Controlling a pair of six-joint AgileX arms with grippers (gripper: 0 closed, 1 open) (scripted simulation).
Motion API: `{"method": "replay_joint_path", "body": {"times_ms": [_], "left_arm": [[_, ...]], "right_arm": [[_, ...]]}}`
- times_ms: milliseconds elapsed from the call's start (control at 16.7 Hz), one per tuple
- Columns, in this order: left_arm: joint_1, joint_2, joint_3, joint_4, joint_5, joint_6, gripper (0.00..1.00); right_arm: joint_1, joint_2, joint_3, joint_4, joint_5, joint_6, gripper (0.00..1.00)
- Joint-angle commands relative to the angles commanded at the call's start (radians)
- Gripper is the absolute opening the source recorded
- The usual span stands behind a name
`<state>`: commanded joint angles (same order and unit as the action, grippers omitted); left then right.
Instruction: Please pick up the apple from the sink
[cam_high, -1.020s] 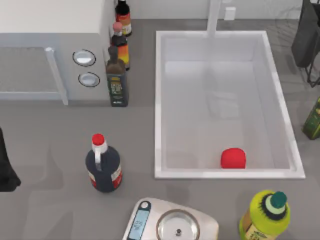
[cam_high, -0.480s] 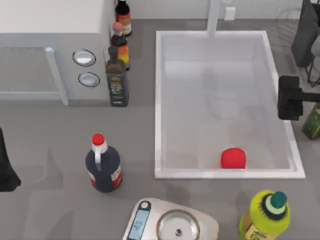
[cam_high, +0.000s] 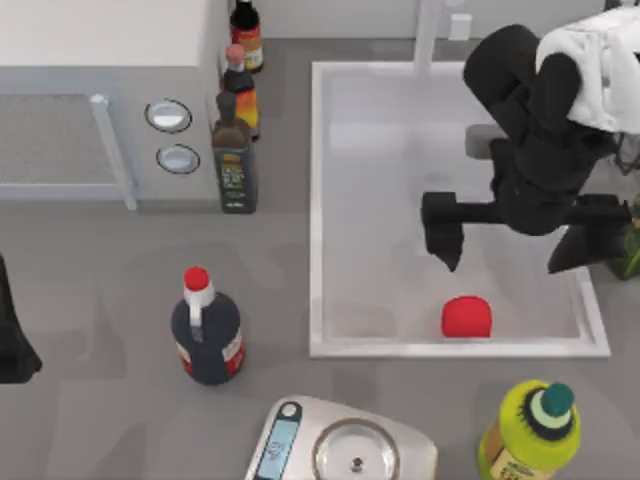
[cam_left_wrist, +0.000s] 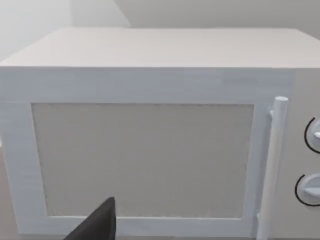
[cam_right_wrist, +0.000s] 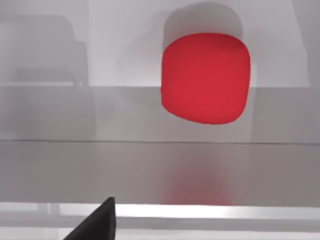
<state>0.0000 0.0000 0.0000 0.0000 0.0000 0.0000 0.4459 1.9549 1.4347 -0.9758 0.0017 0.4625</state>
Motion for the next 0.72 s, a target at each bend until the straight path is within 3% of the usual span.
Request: {"method": "replay_joint_path", "body": {"times_ms": [420, 720], "left_arm": [[0.000, 0.000, 0.000, 0.000, 0.000, 0.000, 1.00], [0.000, 0.000, 0.000, 0.000, 0.000, 0.000, 1.00]], "right_arm": [[0.023, 0.097, 0.072, -0.050, 0.000, 0.024, 1.00], [0.018, 0.143, 0.040, 0.024, 0.000, 0.023, 1.00]]}}
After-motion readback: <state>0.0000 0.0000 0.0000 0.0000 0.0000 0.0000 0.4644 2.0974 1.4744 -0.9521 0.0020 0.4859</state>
